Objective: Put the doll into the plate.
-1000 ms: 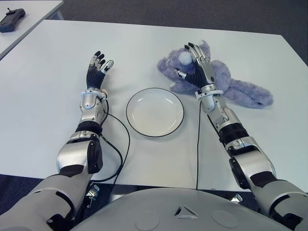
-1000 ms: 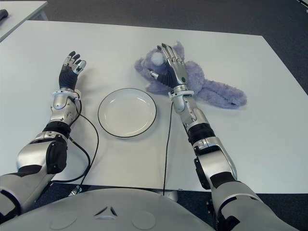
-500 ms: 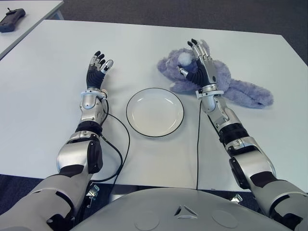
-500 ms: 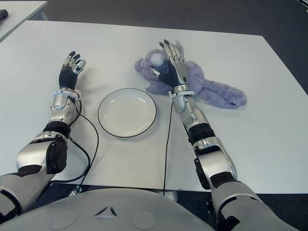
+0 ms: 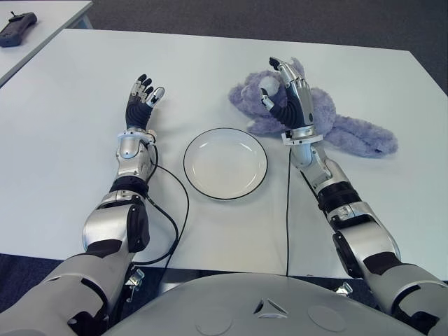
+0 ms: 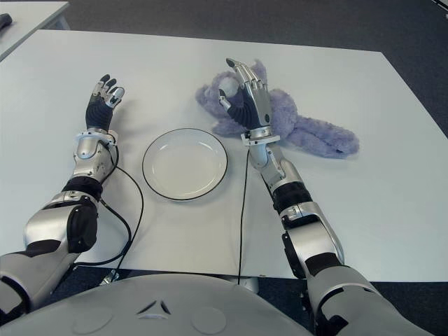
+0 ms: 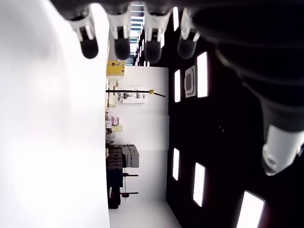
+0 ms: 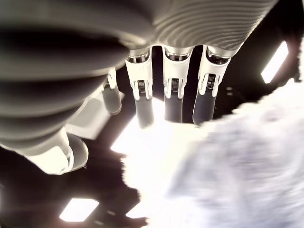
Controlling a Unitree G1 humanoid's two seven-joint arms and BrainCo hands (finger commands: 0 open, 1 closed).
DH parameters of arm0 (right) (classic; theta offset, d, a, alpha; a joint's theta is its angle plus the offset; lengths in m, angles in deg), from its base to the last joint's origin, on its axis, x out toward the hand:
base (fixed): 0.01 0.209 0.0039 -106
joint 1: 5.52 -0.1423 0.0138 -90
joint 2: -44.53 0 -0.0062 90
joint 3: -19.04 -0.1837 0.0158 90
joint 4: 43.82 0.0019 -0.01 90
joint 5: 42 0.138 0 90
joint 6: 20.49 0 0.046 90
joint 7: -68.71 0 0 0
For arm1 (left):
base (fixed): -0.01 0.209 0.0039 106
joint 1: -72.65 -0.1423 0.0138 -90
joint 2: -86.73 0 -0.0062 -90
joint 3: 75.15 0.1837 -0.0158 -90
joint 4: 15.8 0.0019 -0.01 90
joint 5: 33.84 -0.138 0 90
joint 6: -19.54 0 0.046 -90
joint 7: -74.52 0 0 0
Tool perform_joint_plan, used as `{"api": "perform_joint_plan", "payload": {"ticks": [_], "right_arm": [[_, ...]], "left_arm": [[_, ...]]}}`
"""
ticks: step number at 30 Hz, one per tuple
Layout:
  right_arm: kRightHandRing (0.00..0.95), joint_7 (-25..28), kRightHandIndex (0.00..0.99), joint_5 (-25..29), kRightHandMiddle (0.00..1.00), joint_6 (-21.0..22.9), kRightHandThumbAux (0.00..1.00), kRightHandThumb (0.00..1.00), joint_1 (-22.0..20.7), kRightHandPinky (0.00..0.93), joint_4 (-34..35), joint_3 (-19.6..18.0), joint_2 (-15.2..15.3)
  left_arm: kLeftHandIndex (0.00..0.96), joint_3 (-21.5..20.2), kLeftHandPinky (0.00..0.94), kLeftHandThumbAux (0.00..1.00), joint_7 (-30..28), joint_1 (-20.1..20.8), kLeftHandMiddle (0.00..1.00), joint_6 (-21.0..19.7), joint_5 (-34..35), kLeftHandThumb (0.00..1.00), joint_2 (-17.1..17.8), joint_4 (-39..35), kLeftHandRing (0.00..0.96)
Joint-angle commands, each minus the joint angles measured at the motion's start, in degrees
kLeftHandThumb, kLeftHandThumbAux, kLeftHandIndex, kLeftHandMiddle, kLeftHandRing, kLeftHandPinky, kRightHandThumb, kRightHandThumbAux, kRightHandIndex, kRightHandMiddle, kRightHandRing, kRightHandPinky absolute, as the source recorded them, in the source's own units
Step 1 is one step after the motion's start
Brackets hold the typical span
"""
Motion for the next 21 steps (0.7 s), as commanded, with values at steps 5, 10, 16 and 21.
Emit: {"api": "perform_joint_plan", "payload": {"ticks": [5,10,16,21], "right_arm": [[0.28,-2.6,0.277,-1.6,0.286,-4.8,0.49,0.589,1.6,0.297,0.7,1.2,-0.2],[0.306,-1.9,0.317,-1.0,0.315,-5.5,0.489,0.597,1.5,0.322,1.0,0.9,0.0],[0.311,-1.0,0.32,-0.1,0.321,-5.9,0.488,0.58,1.4,0.313,0.8,0.5,0.0],[0.281,-0.2,0.288,0.2,0.293,-5.4,0.491,0.535,1.4,0.26,0.8,0.3,0.0]], "left_arm": [[0.033,-2.3,0.0,0.561,-1.9,-13.6,0.095,-5.1,3.0,0.0,-4.5,10.6,0.045],[0.038,-2.2,0.0,0.552,-2.0,-13.6,0.093,-5.2,3.1,0.0,-4.5,10.6,0.044],[0.038,-1.8,0.0,0.547,-1.5,-13.7,0.09,-4.9,2.7,0.0,-4.5,10.6,0.045],[0.033,-2.1,0.0,0.543,-1.4,-13.5,0.096,-5.2,2.9,0.0,-4.6,10.7,0.048]]}}
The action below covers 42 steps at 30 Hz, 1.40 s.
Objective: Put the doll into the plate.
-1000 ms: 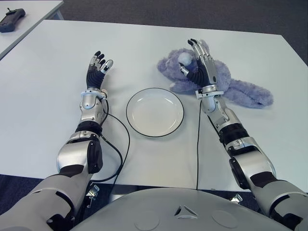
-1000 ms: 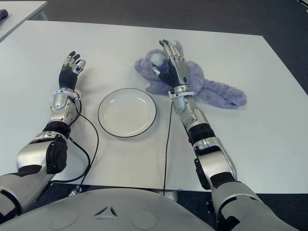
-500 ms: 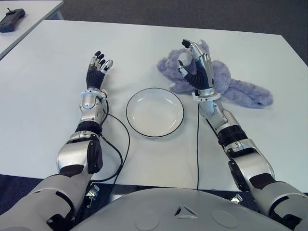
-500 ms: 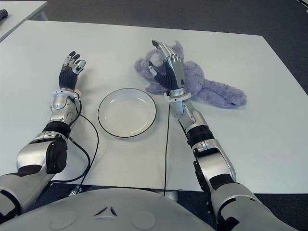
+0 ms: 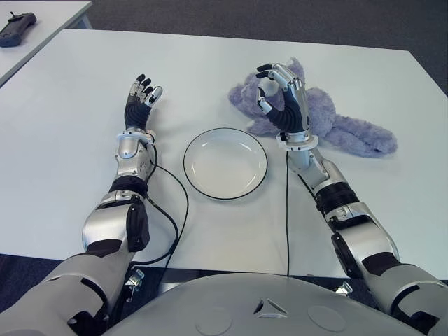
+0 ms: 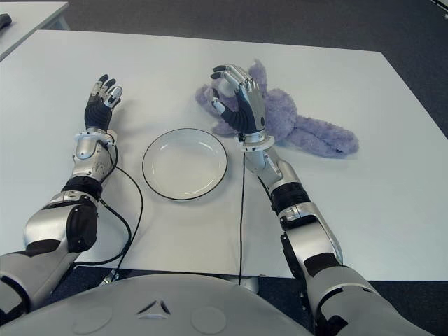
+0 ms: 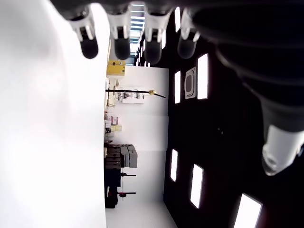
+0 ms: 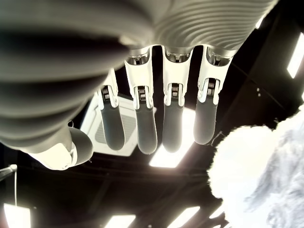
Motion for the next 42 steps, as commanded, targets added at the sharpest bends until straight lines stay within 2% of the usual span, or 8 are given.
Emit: {"api": "perform_joint_plan", "payload": {"ticks": [1,6,7,11,15,19,31,42], "right_arm": [[0.263,1.7,0.263,0.8,0.276,-0.4,0.488,0.522,1.4,0.239,0.0,-0.2,0.2],[0.155,3.0,0.157,-0.6,0.169,2.7,0.468,0.465,1.6,0.132,0.9,0.0,0.6],[0.105,3.3,0.128,-0.9,0.126,3.4,0.456,0.442,1.7,0.061,1.1,0.0,0.7],[0.044,5.1,0.076,-2.4,0.072,7.7,0.445,0.4,1.9,0.004,2.1,0.2,1.4],[0.003,7.3,0.034,-2.9,0.032,12.3,0.431,0.347,0.5,0.0,0.8,0.2,1.8],[0.0,8.1,0.013,-2.1,0.004,14.7,0.406,0.32,-5.5,0.0,-9.1,0.5,1.9],[0.0,5.2,0.0,-4.9,0.0,21.6,0.339,0.312,-10.0,0.0,-18.0,3.7,1.1],[0.0,4.3,0.0,-4.7,0.0,23.5,0.335,0.301,-14.5,0.0,-27.3,6.4,0.2]], "left_arm": [[0.034,-1.3,0.0,0.541,-0.5,-13.6,0.097,-4.8,1.8,0.0,-4.6,10.6,0.049],[0.037,-1.2,0.0,0.536,-0.5,-13.6,0.1,-4.8,1.6,0.0,-4.5,10.7,0.051],[0.038,-1.2,0.0,0.535,-0.6,-13.6,0.101,-4.8,1.6,0.0,-4.5,10.7,0.052],[0.039,-1.2,0.0,0.543,-0.8,-13.6,0.102,-4.9,1.7,0.0,-4.5,10.7,0.051],[0.033,-1.1,0.0,0.544,-0.9,-13.6,0.096,-4.7,1.6,0.0,-4.4,10.7,0.047],[0.03,-1.1,0.0,0.536,-0.9,-13.6,0.088,-4.7,1.7,0.0,-4.5,10.7,0.041],[0.004,-0.9,0.0,0.489,-1.3,-13.5,0.077,-4.5,1.5,0.0,-4.5,10.8,0.033],[0.0,-0.1,0.0,0.471,-0.8,-13.6,0.066,-3.7,0.8,0.0,-4.6,10.6,0.019]]}}
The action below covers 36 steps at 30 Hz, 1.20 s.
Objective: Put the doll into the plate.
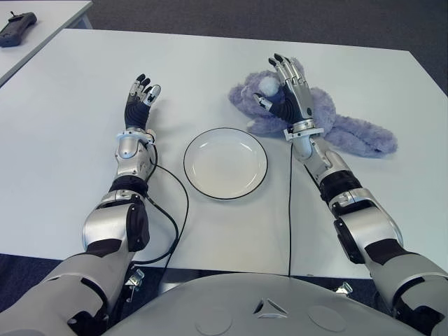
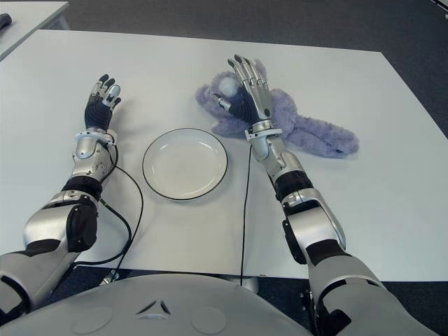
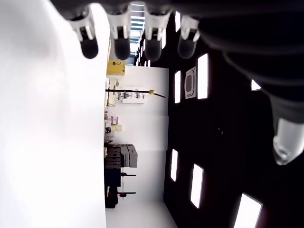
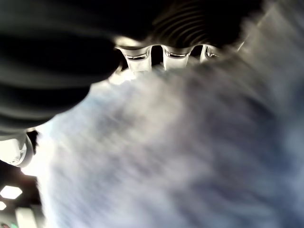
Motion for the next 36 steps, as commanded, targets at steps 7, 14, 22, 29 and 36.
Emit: {"api": "perform_joint_plan", "payload": {"ticks": [7,14,22,29,36], "right_arm": [[0.0,2.6,0.0,-1.1,0.0,4.2,0.348,0.313,-5.7,0.0,-10.9,4.0,-1.4],[0.0,3.6,0.0,-1.7,0.0,6.2,0.352,0.33,-8.6,0.0,-15.9,6.3,-2.0],[0.0,3.3,0.0,-1.5,0.0,7.2,0.352,0.328,-9.8,0.0,-17.6,8.1,-2.3],[0.0,3.7,0.003,-0.7,0.0,7.9,0.362,0.33,-10.4,0.017,-18.7,8.5,-3.0],[0.387,5.7,0.23,2.3,0.276,7.8,0.406,0.538,-10.7,0.548,-19.3,6.5,-3.4]], "left_arm": [[0.0,0.0,0.0,0.473,-0.1,-13.7,0.064,-4.3,0.5,0.0,-4.6,10.4,0.019],[0.002,0.4,0.0,0.467,0.3,-13.7,0.07,-4.4,0.2,0.0,-4.8,10.3,0.025],[0.009,0.0,0.0,0.482,0.0,-13.9,0.078,-4.6,0.7,0.0,-4.8,10.5,0.03],[0.01,0.1,0.0,0.477,-0.2,-14.0,0.083,-4.3,0.7,0.0,-4.9,10.4,0.034],[0.016,0.0,0.0,0.477,-0.1,-13.9,0.084,-4.2,0.9,0.0,-5.1,10.2,0.034]]}}
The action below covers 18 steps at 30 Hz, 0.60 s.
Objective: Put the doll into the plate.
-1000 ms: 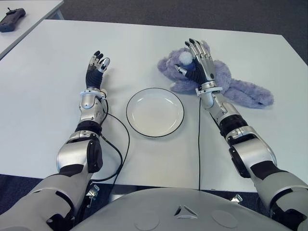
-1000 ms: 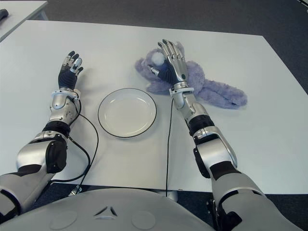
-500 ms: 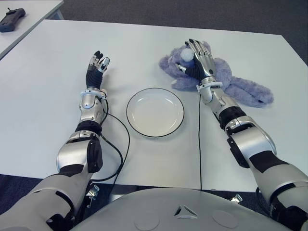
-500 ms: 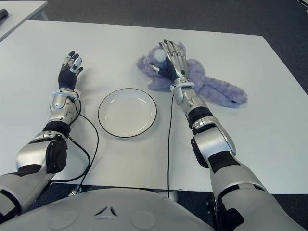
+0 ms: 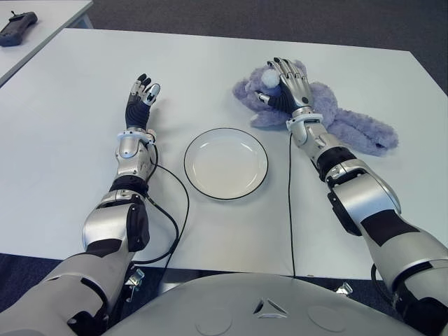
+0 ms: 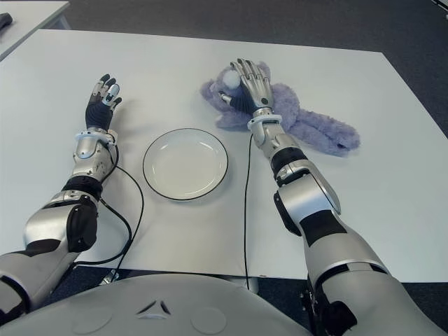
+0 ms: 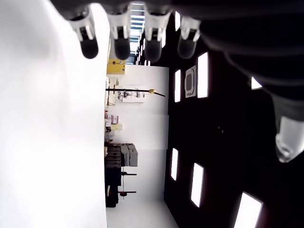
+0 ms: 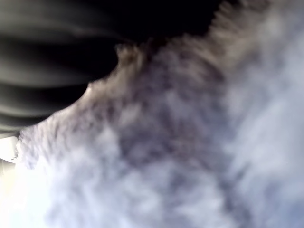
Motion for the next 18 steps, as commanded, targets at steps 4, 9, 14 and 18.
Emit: {"api": "perform_joint_plan", "payload": {"ticks": [4,9,14,18], "right_arm": [[0.636,4.4,0.511,4.3,0.583,1.1,0.401,0.652,0.2,0.769,-3.3,-3.1,-1.7],[0.756,2.8,0.672,5.5,0.729,0.1,0.426,0.716,0.5,0.861,-3.5,-4.3,-1.9],[0.86,2.2,0.802,6.6,0.864,0.0,0.59,0.854,0.7,0.896,-3.9,-5.8,-2.5],[0.898,3.3,0.868,7.2,0.934,0.3,0.636,0.878,0.6,0.898,-4.0,-6.4,-2.7]], "left_arm": [[0.007,-0.6,0.0,0.474,-0.4,-13.9,0.077,-4.5,1.2,0.0,-5.1,10.3,0.027],[0.0,-0.4,0.0,0.461,-0.8,-14.0,0.067,-4.0,1.0,0.0,-5.0,10.3,0.02],[0.0,-0.4,0.0,0.441,-0.9,-14.0,0.065,-4.1,1.1,0.0,-5.2,10.1,0.017],[0.003,-0.4,0.0,0.442,-0.5,-13.9,0.067,-4.3,1.0,0.0,-5.2,10.1,0.014]]}}
